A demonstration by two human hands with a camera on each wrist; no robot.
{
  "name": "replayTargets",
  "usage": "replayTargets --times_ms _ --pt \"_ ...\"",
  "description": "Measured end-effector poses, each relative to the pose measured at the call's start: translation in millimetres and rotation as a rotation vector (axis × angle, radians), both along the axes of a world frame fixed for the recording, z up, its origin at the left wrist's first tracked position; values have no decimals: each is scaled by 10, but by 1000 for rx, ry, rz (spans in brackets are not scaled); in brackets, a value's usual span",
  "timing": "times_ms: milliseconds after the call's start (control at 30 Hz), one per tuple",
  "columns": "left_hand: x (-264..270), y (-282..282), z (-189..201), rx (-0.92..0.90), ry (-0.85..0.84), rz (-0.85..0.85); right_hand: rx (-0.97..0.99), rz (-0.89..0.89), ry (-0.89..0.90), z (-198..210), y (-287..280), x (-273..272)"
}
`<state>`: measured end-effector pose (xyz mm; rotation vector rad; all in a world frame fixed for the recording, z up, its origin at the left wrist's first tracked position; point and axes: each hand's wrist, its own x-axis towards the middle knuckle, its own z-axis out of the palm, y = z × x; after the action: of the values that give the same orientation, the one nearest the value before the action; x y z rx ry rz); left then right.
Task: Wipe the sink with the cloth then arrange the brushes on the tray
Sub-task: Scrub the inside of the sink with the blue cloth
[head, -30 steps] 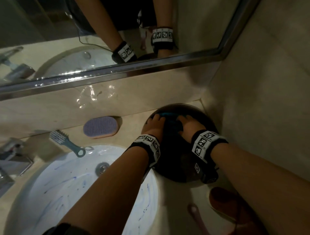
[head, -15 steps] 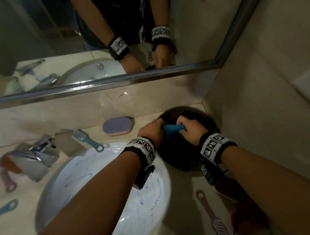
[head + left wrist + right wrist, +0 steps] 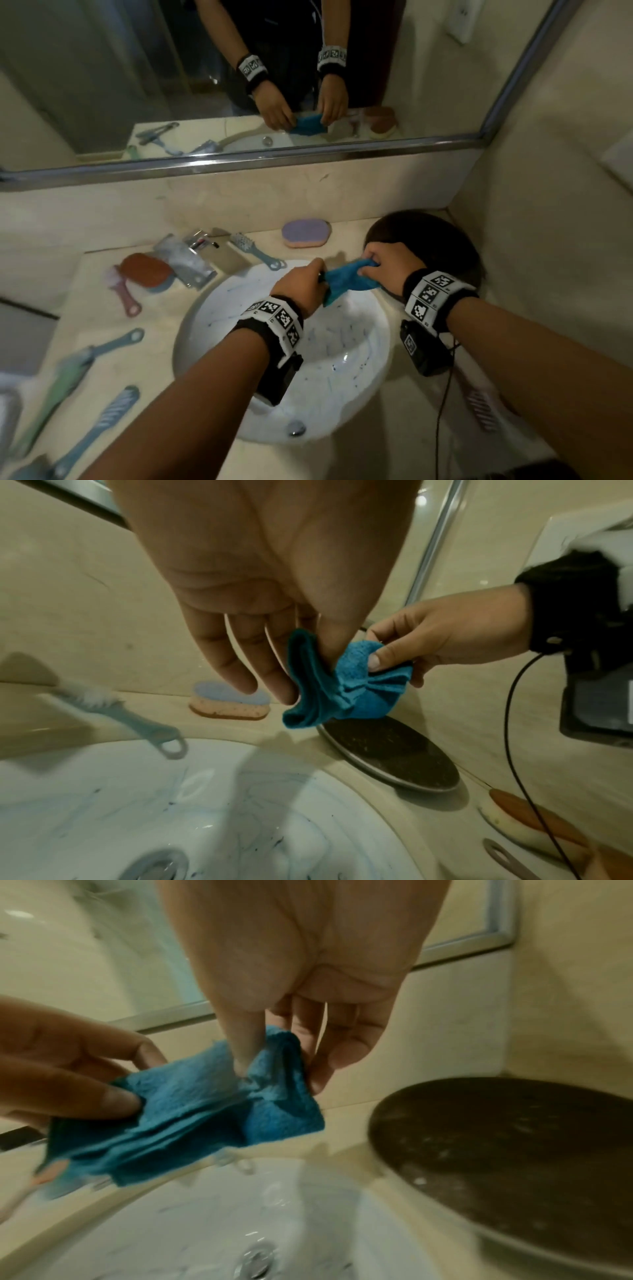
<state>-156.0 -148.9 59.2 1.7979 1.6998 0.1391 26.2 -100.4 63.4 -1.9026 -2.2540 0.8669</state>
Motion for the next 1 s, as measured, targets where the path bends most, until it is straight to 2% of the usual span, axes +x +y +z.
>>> replayTargets --times_ms 100,267,500,600,733,800,867,1000 --pt "-250 -275 9 1 -79 41 7 69 4 37 -214 -327" --pt "-537 -590 38 45 -222 158 11 129 196 132 -524 -831" --pt "-763 -838 -9 38 -315 286 -101 277 330 146 -774 -1132" --pt "-792 -881 -38 61 -308 337 -62 316 273 121 -784 -1200" --pt "-786 -963 -67 42 -325 447 -67 317 327 -3 -827 -1242" --pt "-799 -1020 -112 56 -275 460 -40 331 338 -70 -844 -1261" --pt "-829 -1083 -158 91 -229 464 -71 302 391 -102 -879 -1289" --pt "-927 -1190 -224 114 -253 512 -118 282 495 -145 -952 -1399"
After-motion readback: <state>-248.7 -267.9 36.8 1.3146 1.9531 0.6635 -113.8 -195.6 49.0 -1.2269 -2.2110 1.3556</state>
